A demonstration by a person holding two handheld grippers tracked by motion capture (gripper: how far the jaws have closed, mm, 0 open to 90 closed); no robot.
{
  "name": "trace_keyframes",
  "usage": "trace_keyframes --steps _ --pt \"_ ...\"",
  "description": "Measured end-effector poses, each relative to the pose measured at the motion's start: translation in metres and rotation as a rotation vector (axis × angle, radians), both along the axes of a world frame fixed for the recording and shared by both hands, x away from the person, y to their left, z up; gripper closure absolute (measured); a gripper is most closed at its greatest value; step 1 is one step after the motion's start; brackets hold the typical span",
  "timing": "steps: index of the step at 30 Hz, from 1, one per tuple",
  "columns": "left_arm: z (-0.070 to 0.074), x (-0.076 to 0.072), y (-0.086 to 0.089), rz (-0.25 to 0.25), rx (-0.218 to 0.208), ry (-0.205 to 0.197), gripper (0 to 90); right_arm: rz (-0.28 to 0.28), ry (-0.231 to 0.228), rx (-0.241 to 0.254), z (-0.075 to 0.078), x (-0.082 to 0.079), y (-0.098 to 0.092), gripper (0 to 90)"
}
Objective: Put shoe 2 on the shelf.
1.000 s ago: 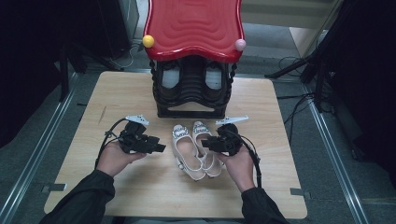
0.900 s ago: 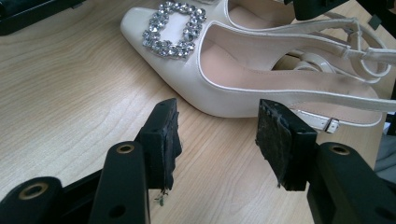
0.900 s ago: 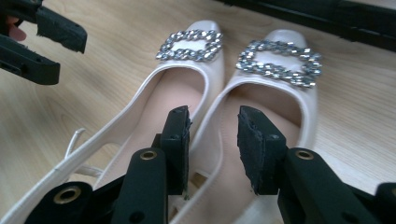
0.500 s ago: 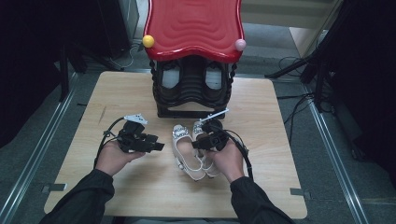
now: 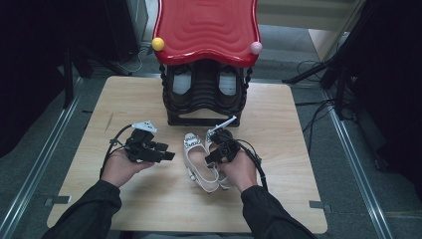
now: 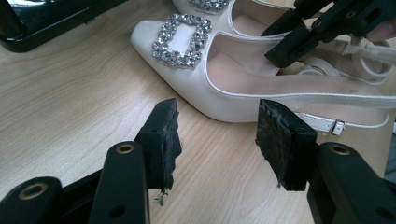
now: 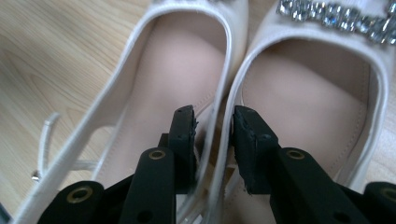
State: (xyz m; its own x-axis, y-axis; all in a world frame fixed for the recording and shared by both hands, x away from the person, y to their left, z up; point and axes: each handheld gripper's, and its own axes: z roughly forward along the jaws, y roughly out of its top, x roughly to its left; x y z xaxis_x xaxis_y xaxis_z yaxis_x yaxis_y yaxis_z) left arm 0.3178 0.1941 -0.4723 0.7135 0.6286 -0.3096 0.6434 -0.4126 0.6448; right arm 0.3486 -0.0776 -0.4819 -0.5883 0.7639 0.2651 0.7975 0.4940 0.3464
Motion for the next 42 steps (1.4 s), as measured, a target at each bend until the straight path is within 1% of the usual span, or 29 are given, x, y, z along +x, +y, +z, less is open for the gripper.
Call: trace_keyframes --steps 1,2,3,5,7,8,10,12,14,16,18,21,26,27,29,31,32,33,34,35,36,37,38,40,42 --pt "0.0 0.0 0.0 -0.004 -0.005 0.007 49.3 0.003 0.002 -0.005 -0.002 0.0 0.0 69.4" --pt "-0.001 0.0 0.0 -0.004 -0.003 0.01 49.3 -0.016 0.012 0.0 -0.003 0.001 0.0 69.0" --pt "-0.001 0.0 0.0 -0.008 -0.005 0.008 49.4 -0.015 0.008 -0.007 -0.004 0.001 0.001 69.0" --pt "0.0 0.0 0.0 -0.015 -0.02 0.011 49.3 -0.014 0.005 -0.015 -0.004 0.0 0.002 70.8" --pt "0.0 0.0 0.001 -0.013 -0.019 0.005 48.8 -0.009 0.001 -0.008 -0.005 -0.001 0.001 73.4" --pt "0.0 0.001 0.001 -0.011 -0.019 0.004 47.7 -0.012 0.009 -0.009 -0.005 0.0 0.001 74.5" --pt "0.0 0.001 0.003 0.004 -0.025 0.005 46.0 -0.016 0.02 -0.012 -0.005 0.001 0.002 76.2" --pt "0.001 0.001 0.005 0.012 -0.034 0.002 45.3 -0.018 0.031 -0.016 -0.004 0.002 0.002 79.9" --pt "0.002 0.001 0.007 0.019 -0.046 0.001 44.5 -0.03 0.041 -0.006 -0.003 0.003 0.001 83.6" --pt "0.002 0.002 0.009 0.03 -0.048 -0.002 43.9 -0.033 0.059 -0.01 -0.003 0.006 -0.001 85.2" --pt "0.002 0.002 0.011 0.036 -0.046 -0.006 43.5 -0.039 0.066 -0.015 -0.002 0.006 0.0 85.4" --pt "0.003 0.002 0.014 0.045 -0.056 -0.014 43.6 -0.043 0.07 -0.015 0.0 0.007 -0.001 85.8" --pt "0.004 0.002 0.02 0.065 -0.064 -0.022 43.7 -0.011 0.06 -0.032 0.008 0.008 -0.004 86.1" --pt "0.005 0.002 0.021 0.069 -0.066 -0.02 43.7 0.005 0.059 -0.037 0.009 0.008 -0.005 86.1" --pt "0.005 0.001 0.024 0.077 -0.071 -0.026 43.8 0.016 0.059 -0.038 0.012 0.008 -0.006 86.2" --pt "0.006 0.001 0.026 0.083 -0.076 -0.031 44.0 0.05 0.045 -0.046 0.016 0.007 -0.007 86.2" --pt "0.006 0.001 0.028 0.088 -0.076 -0.031 44.1 0.068 0.044 -0.043 0.018 0.007 -0.008 86.2" --pt "0.006 0.001 0.029 0.09 -0.078 -0.034 44.2 0.071 0.046 -0.03 0.02 0.007 -0.008 86.2" --pt "0.007 0.0 0.031 0.092 -0.08 -0.033 44.2 0.094 0.048 -0.023 0.022 0.007 -0.007 86.2" --pt "0.007 0.0 0.032 0.098 -0.077 -0.036 44.2 0.125 0.032 -0.014 0.025 0.008 -0.008 86.1" --pt "0.007 0.0 0.034 0.099 -0.078 -0.036 44.3 0.142 0.032 -0.014 0.028 0.007 -0.007 86.1" --pt "0.007 0.0 0.036 0.107 -0.08 -0.037 44.3 0.188 0.008 -0.008 0.03 0.007 -0.006 86.1" --pt "0.007 0.0 0.038 0.109 -0.079 -0.039 44.3 0.219 -0.004 -0.007 0.033 0.008 -0.006 86.2" --pt "0.007 0.0 0.043 0.126 -0.081 -0.042 44.4 0.284 -0.033 -0.016 0.038 0.01 -0.002 86.1" --pt "0.008 -0.001 0.048 0.143 -0.089 -0.043 44.5 0.33 -0.046 -0.026 0.043 0.013 0.001 86.1"
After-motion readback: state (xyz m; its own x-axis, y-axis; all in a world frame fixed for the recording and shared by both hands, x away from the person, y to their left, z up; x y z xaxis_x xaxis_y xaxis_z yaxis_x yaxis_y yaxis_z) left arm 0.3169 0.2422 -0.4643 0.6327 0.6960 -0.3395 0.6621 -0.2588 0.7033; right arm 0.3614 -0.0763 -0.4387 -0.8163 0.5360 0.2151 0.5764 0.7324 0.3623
